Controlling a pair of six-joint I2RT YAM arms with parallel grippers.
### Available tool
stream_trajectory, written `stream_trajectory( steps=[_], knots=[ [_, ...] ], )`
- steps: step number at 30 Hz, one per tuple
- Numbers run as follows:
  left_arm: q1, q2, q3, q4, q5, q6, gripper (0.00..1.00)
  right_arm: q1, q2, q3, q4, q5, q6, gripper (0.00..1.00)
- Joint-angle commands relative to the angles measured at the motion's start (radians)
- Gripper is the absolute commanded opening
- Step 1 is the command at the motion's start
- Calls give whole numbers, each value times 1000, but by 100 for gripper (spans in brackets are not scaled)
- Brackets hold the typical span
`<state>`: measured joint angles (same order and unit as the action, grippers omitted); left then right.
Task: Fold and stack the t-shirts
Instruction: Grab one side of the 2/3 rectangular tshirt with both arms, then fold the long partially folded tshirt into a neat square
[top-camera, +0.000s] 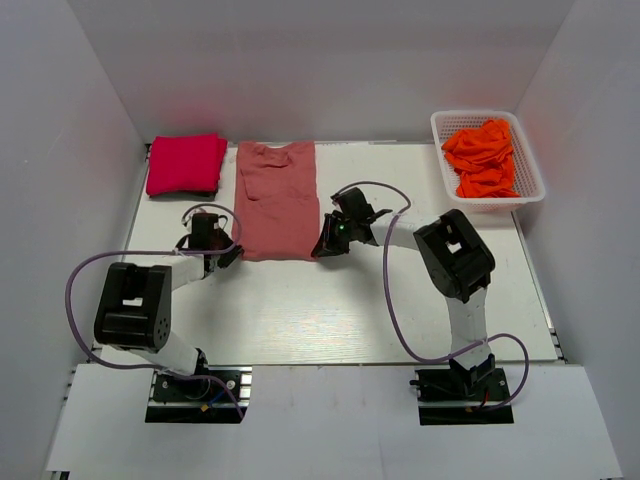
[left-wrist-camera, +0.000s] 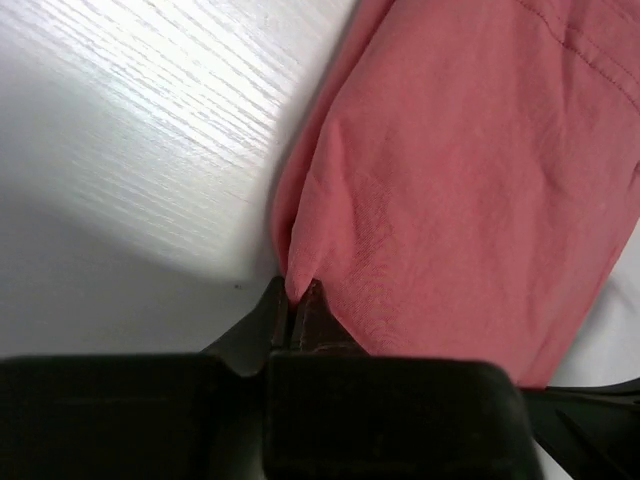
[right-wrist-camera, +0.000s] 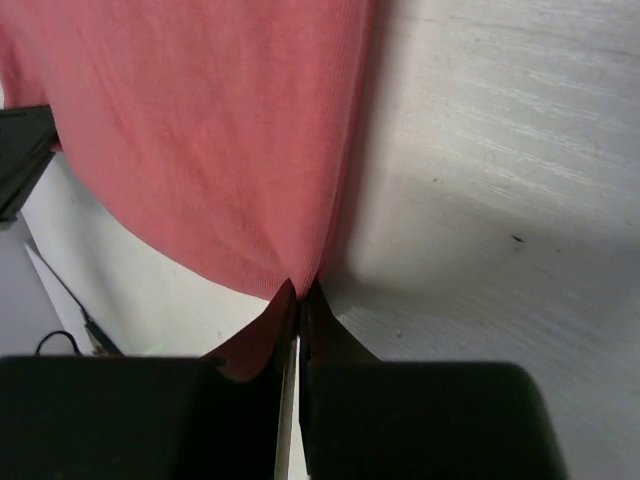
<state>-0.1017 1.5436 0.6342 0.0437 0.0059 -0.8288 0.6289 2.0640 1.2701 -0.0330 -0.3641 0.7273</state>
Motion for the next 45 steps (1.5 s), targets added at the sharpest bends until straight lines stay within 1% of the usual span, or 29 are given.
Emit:
stream_trajectory(
  steps=[1, 3, 5, 7, 8, 10, 11, 12, 13, 14, 15, 17, 18, 20, 22, 24, 25, 27, 28, 29, 31, 32, 33, 36, 37, 39, 41, 43, 45],
  knots=[
    [-15, 41, -30, -103, 60, 3, 0, 8, 1, -29, 7, -13, -11, 0],
    [-26, -17, -30, -152, 74, 3, 0, 3, -30, -51, 7, -12, -32, 0],
    [-26, -69, -76, -191, 110, 3, 0, 2, -77, -81, -30, 11, -75, 0],
    [-35, -183, -120, -225, 175, 14, 0, 3, -160, -104, -57, 31, -115, 0],
    [-47, -226, -139, -234, 209, 25, 0, 5, -185, -151, -106, 34, -130, 0],
    [-68, -314, -181, -272, 287, 37, 0, 3, -289, -208, -128, 11, -170, 0],
    [-69, -408, -192, -286, 305, 37, 0, 5, -310, -240, -171, 2, -183, 0],
    [-81, -451, -192, -362, 315, 37, 0, 6, -335, -256, -195, -19, -218, 0],
    [-90, -489, -183, -405, 315, 49, 0, 11, -399, -274, -244, -25, -229, 0],
    [-90, -525, -173, -451, 315, 63, 0, 8, -418, -284, -272, -39, -245, 0],
    [-90, -587, -150, -538, 334, 63, 0, 11, -453, -308, -356, -62, -273, 0],
    [-99, -637, -122, -620, 347, 76, 0, 9, -507, -324, -422, -103, -305, 0],
    [-99, -674, -95, -689, 347, 85, 0, 9, -557, -324, -461, -105, -308, 0],
    [-99, -697, -62, -754, 347, 85, 0, 8, -606, -313, -495, -140, -335, 0],
    [-99, -712, -6, -809, 347, 97, 0, 6, -639, -256, -554, -153, -353, 0],
    [-99, -712, 66, -809, 356, 125, 0, 2, -662, -195, -574, -145, -350, 0],
    [-99, -712, 96, -809, 338, 125, 0, -1, -668, -145, -555, -133, -348, 0],
    [-99, -679, 174, -809, 254, 125, 0, -6, -670, -109, -524, -104, -347, 0],
    [-99, -669, 198, -809, 206, 106, 0, -14, -656, -51, -516, -98, -344, 0],
    [-99, -669, 214, -791, 159, 87, 0, -23, -636, -31, -518, -96, -345, 0],
    [-81, -657, 223, -734, 128, 56, 0, -46, -601, 27, -524, -102, -338, 0],
    [-81, -643, 223, -713, 88, 45, 0, -52, -575, 37, -521, -107, -306, 0],
    [-81, -634, 234, -694, 57, 1, 0, -66, -552, 54, -516, -116, -295, 0],
    [-81, -568, 257, -598, -10, -27, 0, -98, -495, 72, -446, -173, -264, 0],
    [-81, -518, 266, -555, -21, -27, 0, -112, -467, 86, -435, -186, -261, 0],
    [-81, -464, 300, -532, -38, -36, 0, -130, -429, 100, -395, -248, -243, 0],
    [-81, -386, 350, -536, -107, -65, 0, -155, -400, 121, -352, -306, -226, 0],
    [-81, -347, 383, -524, -127, -66, 0, -166, -371, 138, -340, -314, -223, 0],
    [-72, -292, 394, -458, -136, -56, 0, -189, -351, 164, -323, -312, -210, 0]
  ],
)
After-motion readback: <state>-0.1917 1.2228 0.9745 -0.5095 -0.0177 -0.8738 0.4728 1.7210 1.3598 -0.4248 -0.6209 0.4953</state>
